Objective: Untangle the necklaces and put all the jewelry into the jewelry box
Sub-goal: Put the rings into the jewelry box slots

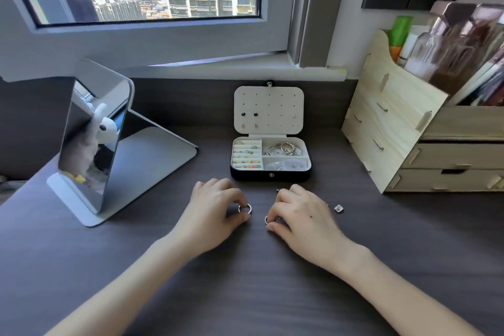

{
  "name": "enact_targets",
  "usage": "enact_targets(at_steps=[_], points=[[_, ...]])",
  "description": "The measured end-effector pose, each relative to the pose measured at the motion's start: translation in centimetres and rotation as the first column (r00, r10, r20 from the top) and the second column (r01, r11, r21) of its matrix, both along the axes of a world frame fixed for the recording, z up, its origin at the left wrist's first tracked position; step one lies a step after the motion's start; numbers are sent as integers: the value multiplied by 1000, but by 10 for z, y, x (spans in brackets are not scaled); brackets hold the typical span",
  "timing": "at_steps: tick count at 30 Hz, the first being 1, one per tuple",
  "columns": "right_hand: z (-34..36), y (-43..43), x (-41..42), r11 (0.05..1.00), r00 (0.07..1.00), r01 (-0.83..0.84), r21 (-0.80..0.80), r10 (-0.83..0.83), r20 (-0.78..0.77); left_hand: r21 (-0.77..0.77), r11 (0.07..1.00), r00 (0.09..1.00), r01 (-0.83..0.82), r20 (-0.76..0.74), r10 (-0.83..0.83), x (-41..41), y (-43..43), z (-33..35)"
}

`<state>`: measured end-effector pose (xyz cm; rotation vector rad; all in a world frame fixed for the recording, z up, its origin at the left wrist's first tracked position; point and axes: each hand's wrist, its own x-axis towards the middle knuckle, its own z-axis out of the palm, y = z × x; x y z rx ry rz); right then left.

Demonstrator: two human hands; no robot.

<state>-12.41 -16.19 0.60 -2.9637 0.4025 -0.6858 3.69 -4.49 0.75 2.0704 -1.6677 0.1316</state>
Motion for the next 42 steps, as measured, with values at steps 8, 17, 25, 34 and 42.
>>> enact_targets(at_steps=[8,17,25,34,42], points=[[23,3,8,987,996,1,160,-15,87,-30,991,982,127,-137,-130,3,-3,-10],[64,-61,86,833,993,96,546,-115,1,-220,974,959,-53,-283,-11,32,-32,29],[51,-81,127,895,996,86,439,-74,-45,-269,933,930,-239,-340,140,76,-94,36],[29,-94,123,871,992,-76,486,18,124,-226,956,946,-186,-304,112,87,-103,19],[29,-96,124,780,988,-94,619,-3,153,-235,968,968,-93,-248,33,96,-105,13]])
